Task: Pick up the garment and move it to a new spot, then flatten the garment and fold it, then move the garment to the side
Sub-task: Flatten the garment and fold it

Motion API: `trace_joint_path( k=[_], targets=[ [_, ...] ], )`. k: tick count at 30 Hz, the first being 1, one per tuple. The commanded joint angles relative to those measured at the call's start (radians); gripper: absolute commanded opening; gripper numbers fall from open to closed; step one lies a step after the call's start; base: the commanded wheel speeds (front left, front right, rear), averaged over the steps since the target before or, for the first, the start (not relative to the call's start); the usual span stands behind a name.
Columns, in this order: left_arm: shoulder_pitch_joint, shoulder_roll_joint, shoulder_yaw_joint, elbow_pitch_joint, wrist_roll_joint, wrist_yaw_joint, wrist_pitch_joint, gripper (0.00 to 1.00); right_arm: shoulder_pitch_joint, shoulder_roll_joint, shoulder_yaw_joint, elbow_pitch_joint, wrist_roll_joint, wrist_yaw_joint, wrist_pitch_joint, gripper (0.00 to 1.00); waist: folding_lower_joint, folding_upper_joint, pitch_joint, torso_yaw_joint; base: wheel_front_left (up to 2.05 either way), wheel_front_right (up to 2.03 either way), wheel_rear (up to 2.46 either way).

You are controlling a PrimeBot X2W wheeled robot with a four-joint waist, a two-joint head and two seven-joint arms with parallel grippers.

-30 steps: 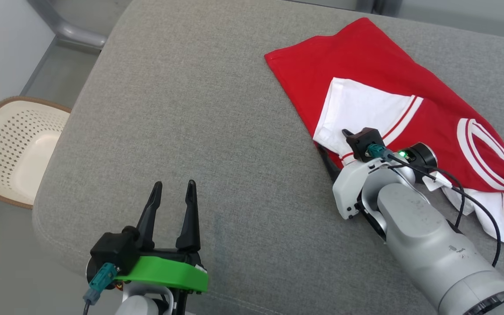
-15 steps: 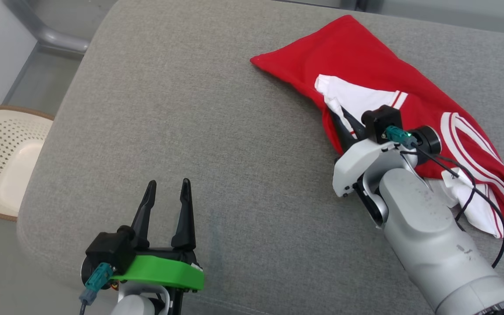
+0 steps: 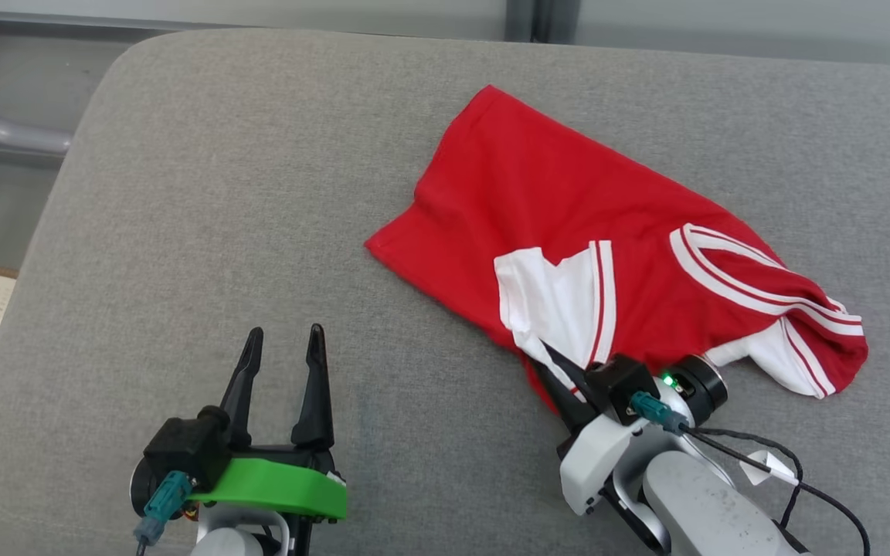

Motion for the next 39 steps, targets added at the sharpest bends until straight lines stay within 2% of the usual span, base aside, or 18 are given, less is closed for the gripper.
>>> trace_joint_path(
  k=[1, 2, 3, 10, 12, 15, 22, 31, 33, 34, 35, 36, 37, 38, 39],
  targets=[
    [0.007, 0.002, 0.003, 0.003, 0.006, -0.007, 0.0, 1.0, 0.014, -0.01, 0.01, -0.011, 0.005, 0.0, -0.003, 0.51, 0.0, 0.0, -0.018, -0.033, 0.0, 0.0, 0.0],
    [0.006, 0.002, 0.002, 0.004, 0.007, -0.007, 0.0, 1.0, 0.021, -0.01, 0.014, -0.012, 0.012, 0.0, -0.003, 0.93, 0.0, 0.0, -0.019, -0.038, 0.0, 0.0, 0.0],
    [0.005, 0.002, 0.003, 0.005, 0.008, -0.007, 0.0, 1.0, 0.026, -0.009, 0.02, -0.02, 0.018, 0.0, -0.003, 1.0, 0.0, 0.0, -0.02, -0.043, 0.0, 0.0, 0.0],
    [0.01, 0.002, 0.006, 0.012, 0.009, -0.012, 0.0, 1.0, 0.057, -0.042, 0.013, -0.108, 0.07, 0.0, -0.003, 1.0, 0.0, 0.0, -0.033, -0.055, 0.0, 0.0, 0.0],
    [0.012, 0.002, 0.007, 0.012, 0.005, -0.012, 0.0, 1.0, 0.069, -0.062, -0.014, -0.164, 0.094, 0.0, -0.003, 1.0, 0.0, 0.0, -0.039, -0.052, 0.0, 0.0, 0.0],
    [0.013, 0.002, 0.0, 0.013, 0.0, -0.013, 0.0, 1.0, 0.049, -0.076, -0.051, -0.175, 0.086, 0.0, -0.001, 1.0, 0.0, 0.0, -0.041, -0.04, 0.0, 0.0, 0.0],
    [-0.002, 0.002, -0.023, 0.009, -0.02, -0.005, 0.0, 1.0, -0.049, -0.078, -0.119, -0.062, 0.032, 0.0, 0.052, 1.0, 0.0, 0.0, -0.022, 0.03, 0.0, 0.0, 0.0],
    [-0.008, 0.002, -0.05, 0.009, -0.037, 0.002, 0.0, 1.0, -0.149, -0.057, -0.08, 0.131, 0.056, 0.0, 0.07, 1.0, 0.0, 0.0, -0.006, 0.108, 0.0, 0.0, 0.0],
    [-0.007, 0.002, -0.054, 0.008, -0.043, 0.004, 0.0, 1.0, -0.163, -0.053, -0.076, 0.167, 0.06, 0.0, 0.056, 0.74, 0.0, 0.0, -0.006, 0.119, 0.0, 0.0, 0.0],
    [-0.005, 0.002, -0.054, 0.006, -0.045, 0.008, 0.0, 1.0, -0.169, -0.051, -0.074, 0.184, 0.064, 0.0, 0.051, 0.47, 0.0, 0.0, -0.007, 0.123, 0.0, 0.0, 0.0],
    [-0.002, 0.002, -0.054, 0.005, -0.046, 0.01, 0.0, 1.0, -0.174, -0.048, -0.072, 0.199, 0.066, 0.0, 0.045, 0.38, 0.0, 0.0, -0.008, 0.125, 0.0, 0.0, 0.0],
    [0.001, 0.002, -0.054, 0.005, -0.045, 0.01, 0.0, 1.0, -0.176, -0.047, -0.07, 0.212, 0.068, 0.0, 0.043, 0.24, 0.0, 0.0, -0.009, 0.126, 0.0, 0.0, 0.0],
    [0.004, 0.002, -0.054, 0.005, -0.045, 0.011, 0.0, 1.0, -0.179, -0.047, -0.067, 0.223, 0.07, 0.0, 0.038, 0.19, 0.0, 0.0, -0.01, 0.126, 0.0, 0.0, 0.0],
    [0.006, 0.002, -0.054, 0.005, -0.046, 0.012, 0.0, 1.0, -0.183, -0.048, -0.065, 0.235, 0.072, 0.0, 0.034, 0.07, 0.0, 0.0, -0.011, 0.127, 0.0, 0.0, 0.0],
    [0.009, 0.002, -0.054, 0.005, -0.046, 0.011, 0.0, 1.0, -0.188, -0.047, -0.063, 0.246, 0.076, 0.0, 0.031, 0.0, 0.0, 0.0, -0.012, 0.126, 0.0, 0.0, 0.0]
  ],
)
